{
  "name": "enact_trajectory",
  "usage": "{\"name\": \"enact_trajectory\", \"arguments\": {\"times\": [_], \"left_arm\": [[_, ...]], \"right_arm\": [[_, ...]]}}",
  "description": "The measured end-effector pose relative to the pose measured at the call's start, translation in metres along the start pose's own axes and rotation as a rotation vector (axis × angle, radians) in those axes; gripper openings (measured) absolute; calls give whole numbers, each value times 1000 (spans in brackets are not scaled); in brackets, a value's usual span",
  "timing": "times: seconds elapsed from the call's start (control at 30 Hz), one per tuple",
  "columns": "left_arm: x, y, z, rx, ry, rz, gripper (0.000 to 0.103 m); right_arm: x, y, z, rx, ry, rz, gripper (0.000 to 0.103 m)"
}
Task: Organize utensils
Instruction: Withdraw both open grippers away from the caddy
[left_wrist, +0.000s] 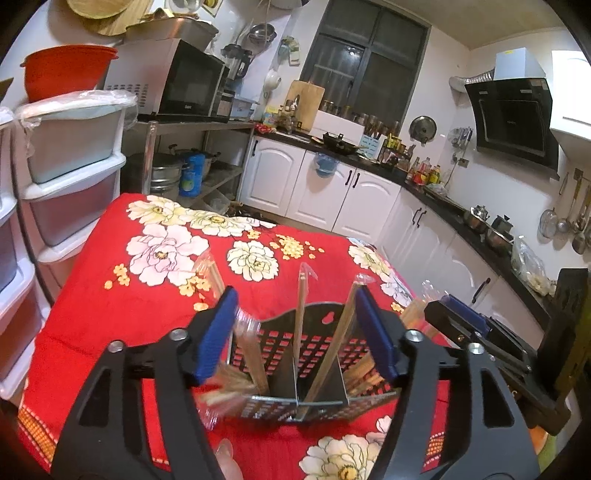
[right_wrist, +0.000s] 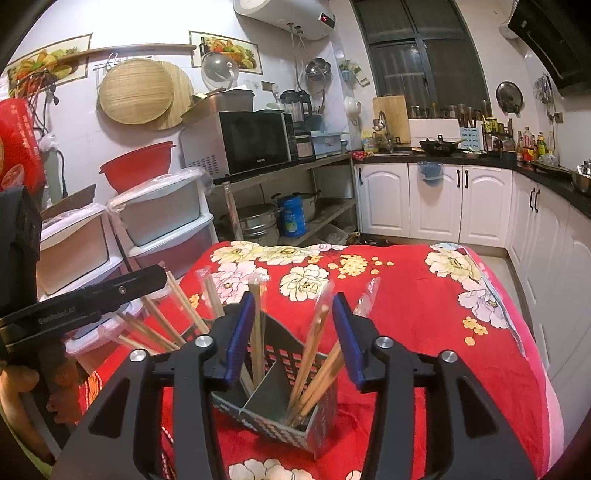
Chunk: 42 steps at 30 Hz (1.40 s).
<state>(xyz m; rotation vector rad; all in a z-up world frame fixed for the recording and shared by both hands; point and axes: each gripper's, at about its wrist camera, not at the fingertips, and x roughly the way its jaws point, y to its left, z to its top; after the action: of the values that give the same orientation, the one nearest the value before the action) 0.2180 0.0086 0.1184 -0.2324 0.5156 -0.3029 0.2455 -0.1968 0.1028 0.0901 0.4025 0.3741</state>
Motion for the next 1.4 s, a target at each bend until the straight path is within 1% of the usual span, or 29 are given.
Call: {"name": "enact_trajectory", "arguments": {"times": [0.07, 0.13, 0.3, 0.43, 0.57, 0.83, 1.07, 1.4], "left_arm": [[-4, 0, -1, -5, 1, -5, 67], [-11, 0, -3, -3, -4, 2, 75], [-26, -2, -10, -5, -9, -1, 86], [-35, -1, -16, -5, -13, 1, 91], [-46, -2, -28, 0, -16, 6, 91], [-55, -1, -58, 4, 11, 21, 91], [-62, 1, -82, -16, 2, 34, 91], [-60, 1, -105, -9, -5, 50, 91]], "right_arm": [[-7, 1, -2, -1, -6, -2, 48], [-15, 1, -6, -1, -12, -1, 50], [-30, 4, -10, -3, -16, -2, 59], [-42, 6, -15, 0, -17, -3, 63], [-56, 9, -22, 1, -21, -4, 72], [-70, 14, -41, 1, -2, -12, 81], [-80, 13, -67, 7, 28, -31, 88], [-83, 6, -103, 16, 77, -64, 91]]}}
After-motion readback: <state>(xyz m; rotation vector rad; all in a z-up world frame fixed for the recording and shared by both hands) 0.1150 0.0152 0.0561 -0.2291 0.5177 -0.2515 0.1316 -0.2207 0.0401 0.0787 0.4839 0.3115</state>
